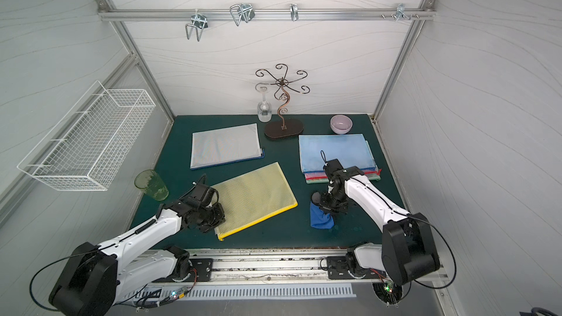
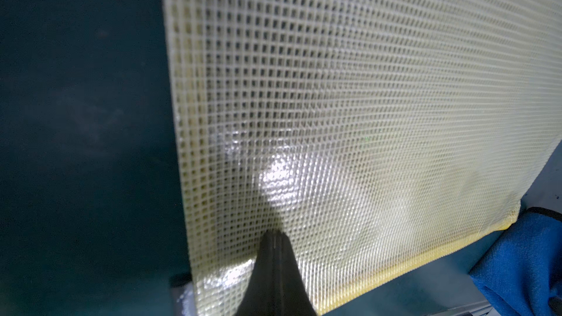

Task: Wipe the document bag
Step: Place the cleaning item at the center of the board.

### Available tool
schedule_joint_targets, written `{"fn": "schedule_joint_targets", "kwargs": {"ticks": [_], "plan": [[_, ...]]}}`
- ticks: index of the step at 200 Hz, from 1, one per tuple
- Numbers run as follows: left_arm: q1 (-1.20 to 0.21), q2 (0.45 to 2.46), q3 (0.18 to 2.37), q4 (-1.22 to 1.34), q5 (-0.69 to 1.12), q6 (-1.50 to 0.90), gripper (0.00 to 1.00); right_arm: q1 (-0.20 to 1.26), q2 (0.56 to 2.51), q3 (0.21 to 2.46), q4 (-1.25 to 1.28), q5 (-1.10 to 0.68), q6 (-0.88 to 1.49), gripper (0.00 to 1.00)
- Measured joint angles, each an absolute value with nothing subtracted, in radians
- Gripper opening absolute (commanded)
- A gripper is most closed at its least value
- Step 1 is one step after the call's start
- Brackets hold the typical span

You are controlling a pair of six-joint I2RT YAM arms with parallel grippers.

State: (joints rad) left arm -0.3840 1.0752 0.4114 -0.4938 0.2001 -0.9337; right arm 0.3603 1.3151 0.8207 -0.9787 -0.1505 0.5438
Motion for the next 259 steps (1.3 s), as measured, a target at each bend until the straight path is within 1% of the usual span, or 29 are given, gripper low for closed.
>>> {"fn": "schedule_joint_targets", "kwargs": {"ticks": [15, 22, 25, 27, 28, 29, 33, 36, 39, 56, 87, 106, 156, 173, 188, 202, 229, 239, 259], "plan": [[-0.384, 1.08, 0.416, -0.496, 0.2, -0.927, 0.0, 0.342, 1.344, 0.787, -0.933, -0.19, 0.561, 0.49], [-0.384, 1.082, 0.418, -0.498, 0.199, -0.924, 0.0, 0.334, 1.349, 0.768, -0.916, -0.205, 0.569, 0.64], [-0.384, 1.082, 0.418, -0.498, 0.199, -0.923, 0.0, 0.332, 1.349, 0.76, -0.912, -0.212, 0.577, 0.67], [-0.384, 1.083, 0.419, -0.498, 0.199, -0.922, 0.0, 0.331, 1.349, 0.756, -0.91, -0.216, 0.575, 0.72], [-0.384, 1.083, 0.419, -0.498, 0.199, -0.921, 0.0, 0.33, 1.349, 0.755, -0.91, -0.217, 0.575, 0.78], [-0.384, 1.084, 0.419, -0.499, 0.199, -0.92, 0.0, 0.329, 1.348, 0.753, -0.911, -0.218, 0.579, 0.81], [-0.384, 1.084, 0.42, -0.499, 0.199, -0.919, 0.0, 0.327, 1.346, 0.748, -0.911, -0.222, 0.578, 0.86], [-0.384, 1.084, 0.42, -0.5, 0.199, -0.918, 0.0, 0.326, 1.342, 0.744, -0.912, -0.225, 0.581, 0.96], [-0.384, 1.084, 0.421, -0.5, 0.199, -0.917, 0.0, 0.326, 1.339, 0.741, -0.913, -0.227, 0.589, 0.99], [-0.384, 1.084, 0.422, -0.503, 0.198, -0.911, 0.0, 0.325, 1.283, 0.737, -0.926, -0.231, 0.603, 0.99], [-0.384, 1.062, 0.43, -0.522, 0.19, -0.894, 0.0, 0.325, 1.096, 0.773, -0.997, -0.228, 0.642, 0.99], [-0.384, 1.038, 0.46, -0.545, 0.184, -0.878, 0.0, 0.326, 1.043, 0.804, -1.042, -0.225, 0.651, 0.99], [-0.387, 0.995, 0.556, -0.577, 0.171, -0.836, 0.0, 0.335, 1.023, 0.818, -1.105, -0.213, 0.654, 0.99], [-0.41, 0.986, 0.58, -0.593, 0.165, -0.821, 0.0, 0.346, 1.058, 0.818, -1.1, -0.211, 0.647, 0.99], [-0.456, 0.986, 0.617, -0.593, 0.167, -0.808, 0.0, 0.375, 1.108, 0.818, -1.081, -0.207, 0.642, 0.99], [-0.511, 1.011, 0.669, -0.581, 0.179, -0.796, 0.07, 0.396, 1.158, 0.818, -1.052, -0.211, 0.634, 0.99], [-0.643, 1.137, 0.778, -0.501, 0.207, -0.759, 0.25, 0.415, 1.223, 0.804, -0.982, -0.222, 0.625, 0.99], [-0.7, 1.192, 0.811, -0.466, 0.221, -0.735, 0.27, 0.415, 1.227, 0.795, -0.966, -0.223, 0.621, 0.99], [-0.797, 1.298, 0.865, -0.397, 0.245, -0.705, 0.3, 0.415, 1.234, 0.786, -0.947, -0.225, 0.615, 0.99]]}}
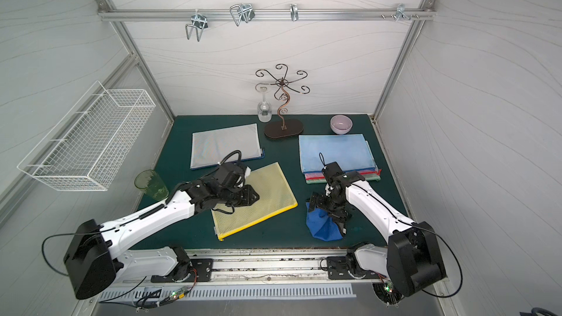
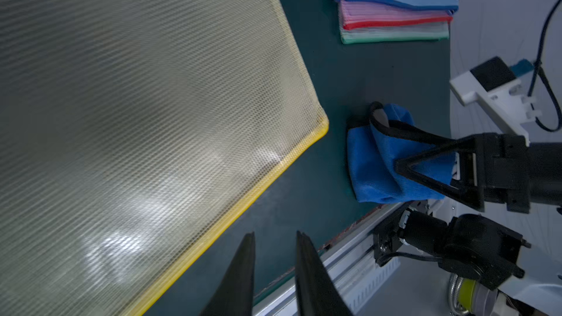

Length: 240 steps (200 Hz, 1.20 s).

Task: Wipe the document bag
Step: Place the cleaning item at the center of the board.

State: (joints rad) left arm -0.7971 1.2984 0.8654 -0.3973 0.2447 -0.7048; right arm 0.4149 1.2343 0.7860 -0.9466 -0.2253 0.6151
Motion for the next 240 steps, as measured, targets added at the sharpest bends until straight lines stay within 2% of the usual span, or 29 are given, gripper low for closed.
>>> {"fn": "schedule_joint_targets", "kwargs": {"ticks": [50, 75, 136, 198, 240], "plan": [[-0.949, 1.468, 0.932, -0.266, 0.282, -0.632, 0.32, 0.384, 1.24, 0.73, -0.888, -0.229, 0.625, 0.99], [-1.002, 1.498, 0.952, -0.205, 0.289, -0.601, 0.33, 0.353, 1.336, 0.727, -0.828, -0.24, 0.64, 0.99], [-1.091, 1.608, 0.991, -0.089, 0.307, -0.564, 0.33, 0.344, 1.472, 0.784, -0.735, -0.26, 0.695, 0.82], [-1.129, 1.771, 1.028, 0.046, 0.314, -0.534, 0.35, 0.342, 1.47, 0.786, -0.721, -0.288, 0.706, 0.79], [-1.132, 1.893, 1.064, 0.086, 0.247, -0.535, 0.37, 0.328, 1.377, 0.772, -0.764, -0.27, 0.705, 0.79]]}}
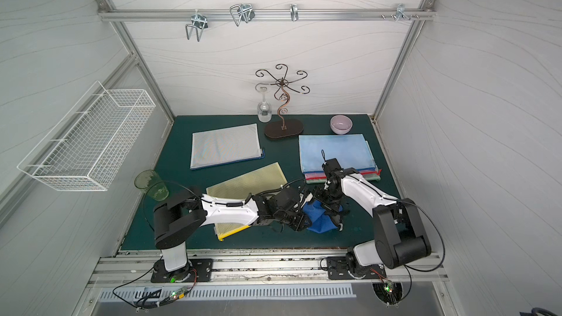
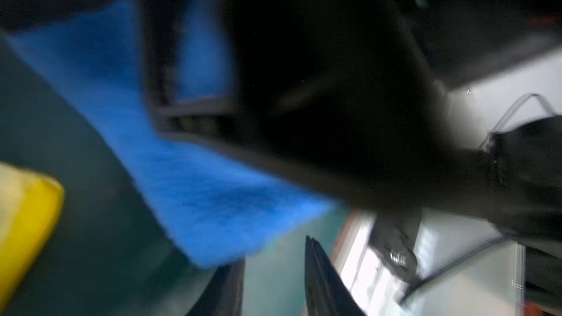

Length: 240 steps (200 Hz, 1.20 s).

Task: Wipe the document bag
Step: Place the cleaning item at the center of the board.

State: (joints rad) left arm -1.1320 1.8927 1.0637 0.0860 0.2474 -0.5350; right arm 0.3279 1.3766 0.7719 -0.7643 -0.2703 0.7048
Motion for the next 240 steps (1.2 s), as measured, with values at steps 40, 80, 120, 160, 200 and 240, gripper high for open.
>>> {"fn": "schedule_joint_targets", "kwargs": {"ticks": [40, 80, 120, 160, 200, 240], "plan": [[-1.133, 1.995, 1.162, 0.035, 0.187, -0.547, 0.36, 0.314, 1.229, 0.767, -0.85, -0.27, 0.709, 0.84], [-1.133, 2.004, 1.168, 0.042, 0.183, -0.557, 0.36, 0.326, 1.078, 0.853, -1.012, -0.233, 0.702, 0.88], [-1.133, 1.989, 1.12, 0.106, 0.181, -0.558, 0.36, 0.285, 0.952, 0.919, -1.093, -0.139, 0.729, 0.87], [-1.133, 1.953, 1.076, 0.114, 0.175, -0.556, 0.36, 0.25, 0.911, 0.923, -1.105, -0.111, 0.751, 0.82], [-1.133, 1.823, 0.998, 0.065, 0.154, -0.529, 0.38, 0.249, 0.923, 0.941, -1.083, -0.118, 0.739, 0.75], [-1.133, 1.721, 0.999, 0.074, 0.153, -0.496, 0.38, 0.249, 0.948, 0.951, -1.046, -0.139, 0.725, 0.67]]}}
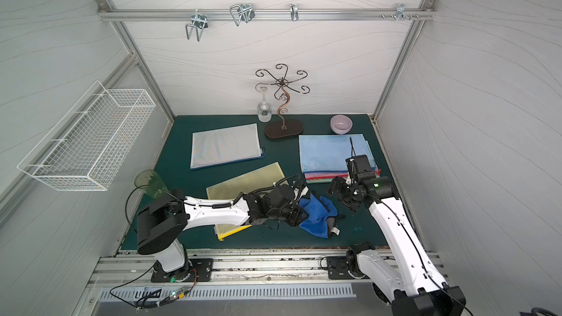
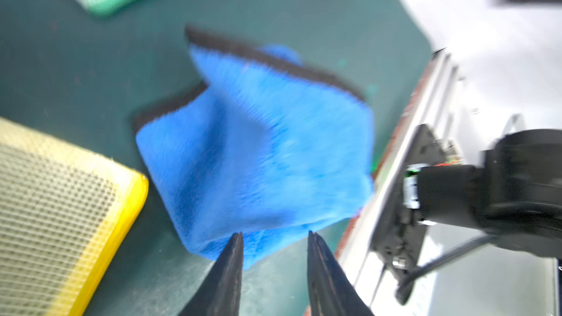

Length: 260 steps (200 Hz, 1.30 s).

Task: Wipe the document bag
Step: Place the cleaning item at the center of the board, then pick up the document bag from the center of the board.

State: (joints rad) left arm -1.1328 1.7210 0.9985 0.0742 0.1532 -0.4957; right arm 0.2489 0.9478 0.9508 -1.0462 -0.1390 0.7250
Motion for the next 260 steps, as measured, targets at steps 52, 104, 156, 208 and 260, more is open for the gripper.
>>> {"fn": "schedule_joint_targets", "kwargs": {"ticks": [52, 104, 156, 208, 260], "plan": [[-1.07, 1.582, 0.931, 0.007, 0.103, -0.553, 0.35, 0.293, 1.106, 0.975, -0.937, -0.253, 0.663, 0.28], [-0.842, 1.394, 0.757, -0.127, 0.059, -0.696, 0.34, 0.429, 1.465, 1.114, -0.814, -0.346, 0.554, 0.4], [-0.817, 1.462, 0.68, -0.158, 0.087, -0.784, 0.35, 0.528, 1.779, 1.196, -0.73, -0.373, 0.505, 0.45], [-0.817, 1.501, 0.698, -0.13, 0.111, -0.789, 0.36, 0.528, 1.847, 1.185, -0.727, -0.314, 0.488, 0.51], [-0.817, 1.569, 0.752, -0.121, 0.13, -0.782, 0.37, 0.533, 1.855, 1.162, -0.694, -0.319, 0.49, 0.53]]}}
